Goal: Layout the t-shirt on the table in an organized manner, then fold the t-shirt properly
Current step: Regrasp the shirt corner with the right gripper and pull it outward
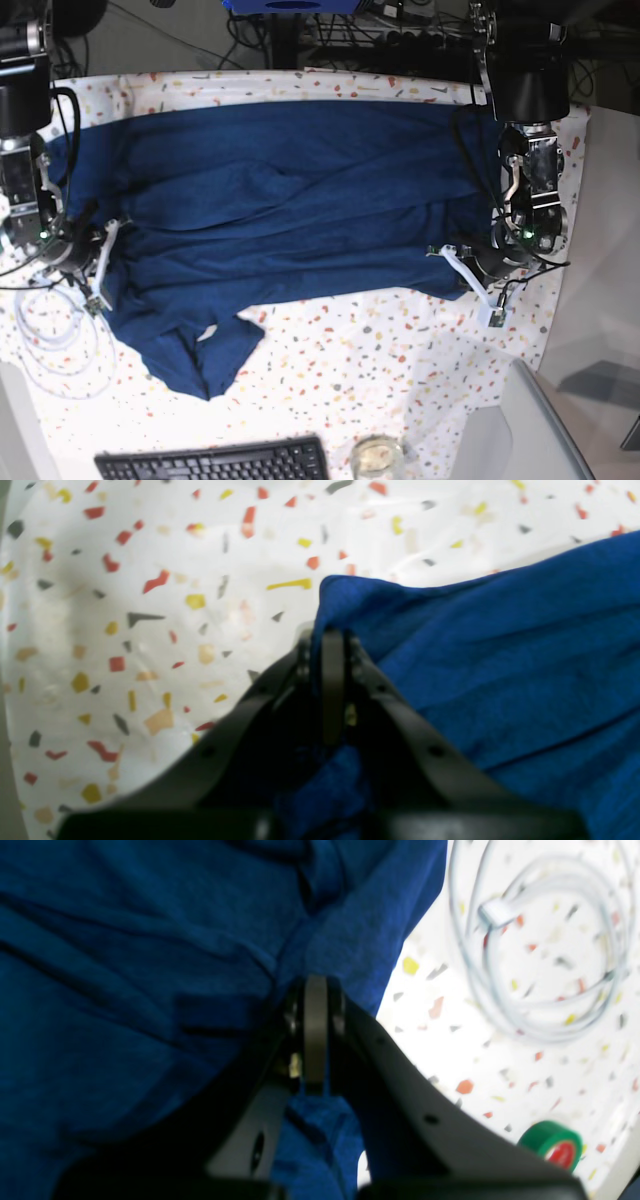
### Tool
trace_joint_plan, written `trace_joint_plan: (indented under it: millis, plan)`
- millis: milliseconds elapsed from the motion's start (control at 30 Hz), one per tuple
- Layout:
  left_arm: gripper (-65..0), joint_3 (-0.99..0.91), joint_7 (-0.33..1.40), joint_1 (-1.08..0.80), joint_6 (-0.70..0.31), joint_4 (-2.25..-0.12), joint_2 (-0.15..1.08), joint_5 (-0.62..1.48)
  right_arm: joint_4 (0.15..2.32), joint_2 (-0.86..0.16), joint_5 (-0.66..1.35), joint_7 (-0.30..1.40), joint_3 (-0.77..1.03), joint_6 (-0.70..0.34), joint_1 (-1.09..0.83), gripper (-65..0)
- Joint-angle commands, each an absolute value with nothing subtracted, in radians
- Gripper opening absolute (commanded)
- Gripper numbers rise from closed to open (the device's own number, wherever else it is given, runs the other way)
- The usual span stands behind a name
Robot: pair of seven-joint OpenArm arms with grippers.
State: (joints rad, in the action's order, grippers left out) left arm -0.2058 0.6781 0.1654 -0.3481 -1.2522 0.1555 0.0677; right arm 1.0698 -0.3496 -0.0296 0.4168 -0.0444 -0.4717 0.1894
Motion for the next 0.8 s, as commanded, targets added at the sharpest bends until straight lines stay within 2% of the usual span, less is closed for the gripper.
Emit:
trace_joint_plan:
  millis: [0, 133, 367, 767]
  plan:
    - [-65.0, -0.208, 0.661, 0.186, -0.351, -1.268, 0.165, 0.074, 1.052, -0.369, -0.027, 0.398, -0.035, -0.467, 0.223, -63.8]
    - [-65.0, -0.208, 0.659, 0.186, -0.351, -1.265, 0.165, 0.074, 0.906, -0.374, -0.027, 0.383, -0.033, -0.467, 0.291, -63.8]
    - [-65.0, -0.208, 0.659, 0.186, -0.351, -1.264, 0.162, 0.074, 0.740, -0.409, -0.027, 0.248, -0.038, -0.467, 0.349, -63.8]
    - [-65.0, -0.208, 0.659, 0.186, -0.351, -1.264, 0.162, 0.074, 0.687, -0.435, -0.024, 0.211, -0.030, -0.460, 0.453, -63.2]
